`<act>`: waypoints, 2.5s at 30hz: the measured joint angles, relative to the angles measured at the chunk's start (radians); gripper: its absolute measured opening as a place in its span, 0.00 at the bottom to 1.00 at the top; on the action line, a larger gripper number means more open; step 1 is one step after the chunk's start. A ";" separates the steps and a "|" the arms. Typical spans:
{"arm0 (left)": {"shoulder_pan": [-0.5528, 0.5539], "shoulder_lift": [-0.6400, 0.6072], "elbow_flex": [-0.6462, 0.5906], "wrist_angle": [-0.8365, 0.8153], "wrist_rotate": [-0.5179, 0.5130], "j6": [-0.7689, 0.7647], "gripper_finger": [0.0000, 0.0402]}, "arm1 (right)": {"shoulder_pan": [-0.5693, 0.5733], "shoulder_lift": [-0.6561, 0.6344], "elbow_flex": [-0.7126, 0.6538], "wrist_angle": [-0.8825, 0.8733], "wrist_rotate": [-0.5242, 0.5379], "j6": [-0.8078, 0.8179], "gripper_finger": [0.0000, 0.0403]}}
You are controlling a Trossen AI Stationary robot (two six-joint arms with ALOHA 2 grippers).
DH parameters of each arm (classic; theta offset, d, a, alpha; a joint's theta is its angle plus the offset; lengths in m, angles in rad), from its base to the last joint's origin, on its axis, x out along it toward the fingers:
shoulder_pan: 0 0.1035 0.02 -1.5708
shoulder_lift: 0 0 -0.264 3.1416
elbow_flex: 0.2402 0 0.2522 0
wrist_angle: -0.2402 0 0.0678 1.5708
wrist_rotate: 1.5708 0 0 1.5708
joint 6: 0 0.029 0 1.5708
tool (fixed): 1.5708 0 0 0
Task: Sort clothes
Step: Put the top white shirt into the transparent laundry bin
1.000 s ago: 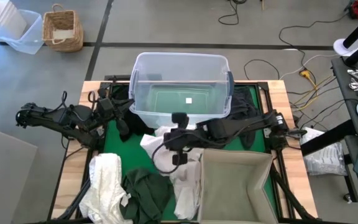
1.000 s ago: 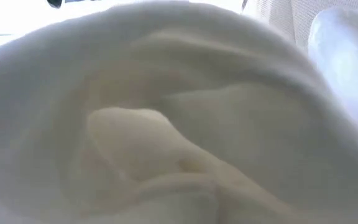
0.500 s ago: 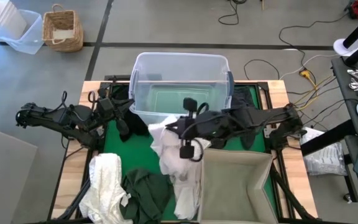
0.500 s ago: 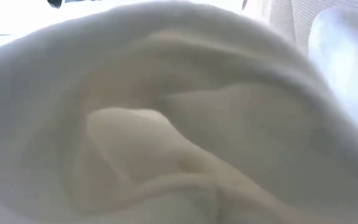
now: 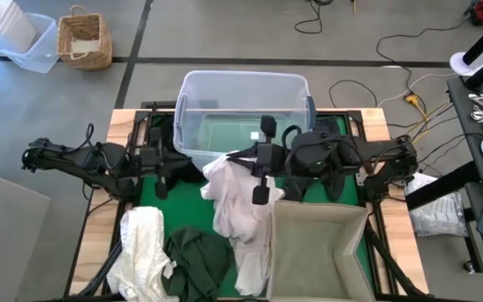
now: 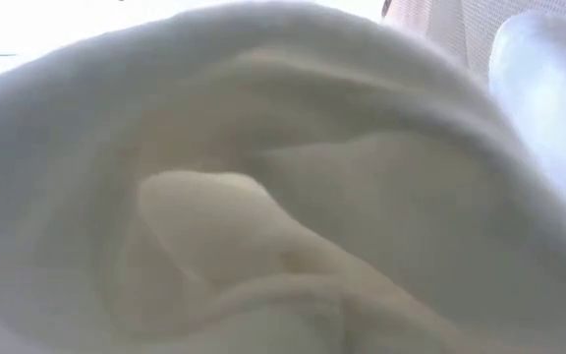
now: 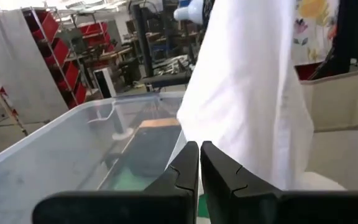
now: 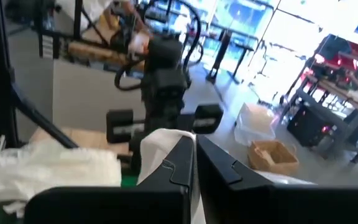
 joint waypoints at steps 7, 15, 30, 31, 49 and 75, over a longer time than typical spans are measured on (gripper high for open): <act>0.000 0.010 0.000 0.016 -0.001 0.001 0.00 | 0.000 -0.033 0.000 0.123 -0.052 -0.023 0.02; 0.000 0.004 0.000 0.015 -0.013 0.000 0.00 | 0.000 -0.078 0.000 0.312 -0.053 -0.132 0.02; 0.000 0.013 0.000 0.040 -0.017 0.026 0.00 | -0.003 -0.086 0.063 0.285 -0.124 -0.121 0.02; 0.000 0.012 0.000 0.046 -0.017 0.026 0.00 | -0.005 -0.086 0.060 0.238 -0.126 -0.099 0.02; 0.000 0.007 0.000 0.049 -0.018 0.026 0.00 | -0.018 0.132 -0.068 -0.334 -0.135 0.026 0.02; 0.000 0.004 0.000 0.048 -0.018 0.026 0.00 | -0.042 0.336 -0.072 -0.444 -0.191 0.116 0.22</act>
